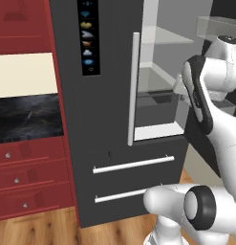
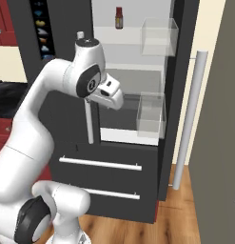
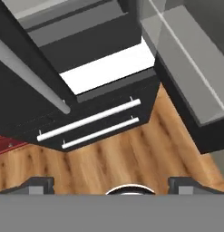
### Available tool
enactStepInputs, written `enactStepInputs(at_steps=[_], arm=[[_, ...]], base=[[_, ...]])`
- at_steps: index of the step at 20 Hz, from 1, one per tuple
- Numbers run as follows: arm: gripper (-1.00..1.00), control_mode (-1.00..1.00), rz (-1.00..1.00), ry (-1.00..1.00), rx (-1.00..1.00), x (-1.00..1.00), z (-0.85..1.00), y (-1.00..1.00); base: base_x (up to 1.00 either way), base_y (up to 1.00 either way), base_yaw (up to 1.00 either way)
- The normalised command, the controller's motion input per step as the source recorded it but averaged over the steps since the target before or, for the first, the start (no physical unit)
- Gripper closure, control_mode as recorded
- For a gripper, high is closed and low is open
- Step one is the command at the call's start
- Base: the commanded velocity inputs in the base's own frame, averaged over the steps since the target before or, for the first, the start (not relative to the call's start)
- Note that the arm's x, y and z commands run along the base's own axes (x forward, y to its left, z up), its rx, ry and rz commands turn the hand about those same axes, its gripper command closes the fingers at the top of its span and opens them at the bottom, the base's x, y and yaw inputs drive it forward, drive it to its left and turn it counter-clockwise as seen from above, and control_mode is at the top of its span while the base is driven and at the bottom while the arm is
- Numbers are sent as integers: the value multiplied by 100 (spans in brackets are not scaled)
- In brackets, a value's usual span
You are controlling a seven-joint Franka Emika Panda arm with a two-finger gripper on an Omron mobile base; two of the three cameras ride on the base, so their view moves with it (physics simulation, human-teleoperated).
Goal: Retrieve the butter from the fridge and place it on a plate on the dining table. Then retrieve the butter knife by the fridge and place it near the plate.
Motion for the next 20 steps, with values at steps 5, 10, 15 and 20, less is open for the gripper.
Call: enactStepInputs(at_steps=[5,10,15,20], arm=[[-100,-100,-21,-10,18,0,14,49],[-100,-100,11,-2,-24,23,3,54],[-100,-100,31,2,-8,15,0,29],[-100,-100,39,-8,-8,8,-12,51]], base=[[0,0,0],[0,0,0],[0,0,0],[0,0,0]])
